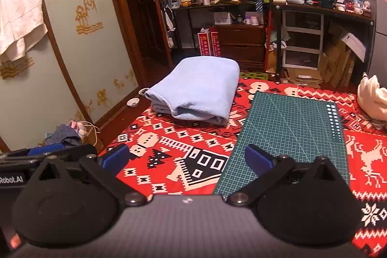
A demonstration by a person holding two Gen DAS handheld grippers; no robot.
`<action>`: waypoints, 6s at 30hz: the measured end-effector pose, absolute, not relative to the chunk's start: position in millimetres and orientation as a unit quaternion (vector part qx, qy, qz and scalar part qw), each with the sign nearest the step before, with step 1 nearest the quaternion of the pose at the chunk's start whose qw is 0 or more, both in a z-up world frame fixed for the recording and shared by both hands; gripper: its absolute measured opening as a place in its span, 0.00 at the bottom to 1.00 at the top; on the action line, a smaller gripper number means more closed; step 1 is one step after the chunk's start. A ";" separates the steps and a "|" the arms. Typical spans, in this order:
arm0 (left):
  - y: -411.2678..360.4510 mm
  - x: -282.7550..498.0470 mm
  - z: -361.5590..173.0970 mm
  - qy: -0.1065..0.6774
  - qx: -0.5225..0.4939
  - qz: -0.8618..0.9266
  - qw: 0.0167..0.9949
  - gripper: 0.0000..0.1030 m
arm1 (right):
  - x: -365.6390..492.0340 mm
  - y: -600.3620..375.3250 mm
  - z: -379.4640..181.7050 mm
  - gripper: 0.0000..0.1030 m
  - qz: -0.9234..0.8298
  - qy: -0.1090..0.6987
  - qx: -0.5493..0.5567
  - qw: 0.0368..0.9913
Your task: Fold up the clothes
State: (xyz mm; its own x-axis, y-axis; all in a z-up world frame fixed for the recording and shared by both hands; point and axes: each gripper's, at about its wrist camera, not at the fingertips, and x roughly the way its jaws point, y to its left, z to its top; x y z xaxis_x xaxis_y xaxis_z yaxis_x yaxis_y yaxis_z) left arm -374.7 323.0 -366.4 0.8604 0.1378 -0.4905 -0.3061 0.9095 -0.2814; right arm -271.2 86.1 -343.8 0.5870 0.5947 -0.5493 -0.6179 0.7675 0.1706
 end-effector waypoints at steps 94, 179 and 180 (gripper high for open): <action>479.8 -41.7 -440.1 0.300 -0.260 0.041 0.917 0.07 | 126.9 206.3 -494.4 0.09 0.332 0.340 0.014 0.880; 643.0 -127.7 -535.2 0.257 -0.465 0.053 0.846 0.02 | 84.5 371.6 -499.9 0.10 0.448 0.463 -0.079 0.761; 646.2 -134.2 -534.5 0.251 -0.474 0.058 0.842 0.02 | 77.6 365.4 -498.7 0.12 0.451 0.453 -0.079 0.765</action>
